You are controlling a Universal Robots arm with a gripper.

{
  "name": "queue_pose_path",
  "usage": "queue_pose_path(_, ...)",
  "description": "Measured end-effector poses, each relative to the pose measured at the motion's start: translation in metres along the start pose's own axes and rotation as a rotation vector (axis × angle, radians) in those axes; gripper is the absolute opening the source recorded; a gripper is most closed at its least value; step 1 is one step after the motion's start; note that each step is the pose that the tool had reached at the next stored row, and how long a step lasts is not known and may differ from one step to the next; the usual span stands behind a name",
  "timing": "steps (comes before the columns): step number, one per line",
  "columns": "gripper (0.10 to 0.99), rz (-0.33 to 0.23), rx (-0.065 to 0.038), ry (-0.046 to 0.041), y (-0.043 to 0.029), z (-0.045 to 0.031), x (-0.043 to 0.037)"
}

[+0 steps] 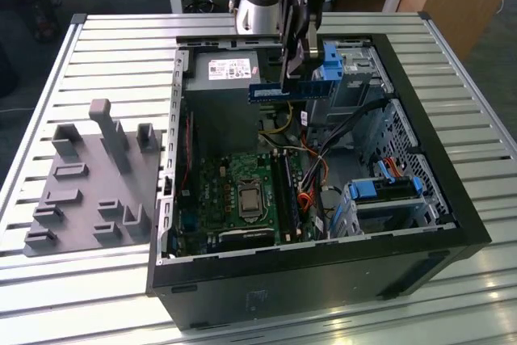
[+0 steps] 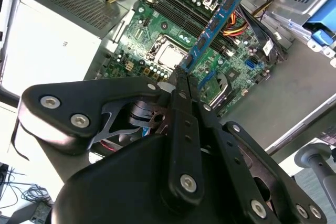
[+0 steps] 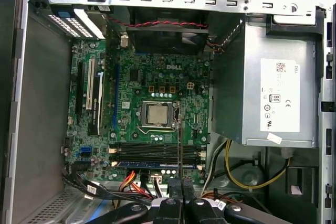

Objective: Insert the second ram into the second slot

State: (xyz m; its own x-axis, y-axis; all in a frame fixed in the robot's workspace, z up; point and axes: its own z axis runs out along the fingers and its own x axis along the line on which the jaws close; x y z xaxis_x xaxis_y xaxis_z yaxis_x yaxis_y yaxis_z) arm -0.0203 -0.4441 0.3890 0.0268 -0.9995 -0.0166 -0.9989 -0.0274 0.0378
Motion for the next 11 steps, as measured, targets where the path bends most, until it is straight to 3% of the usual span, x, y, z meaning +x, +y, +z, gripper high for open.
queue_pose_path(11,0.122,0.001,0.000,0.0001,0.0003,-0.0001,0.0096)
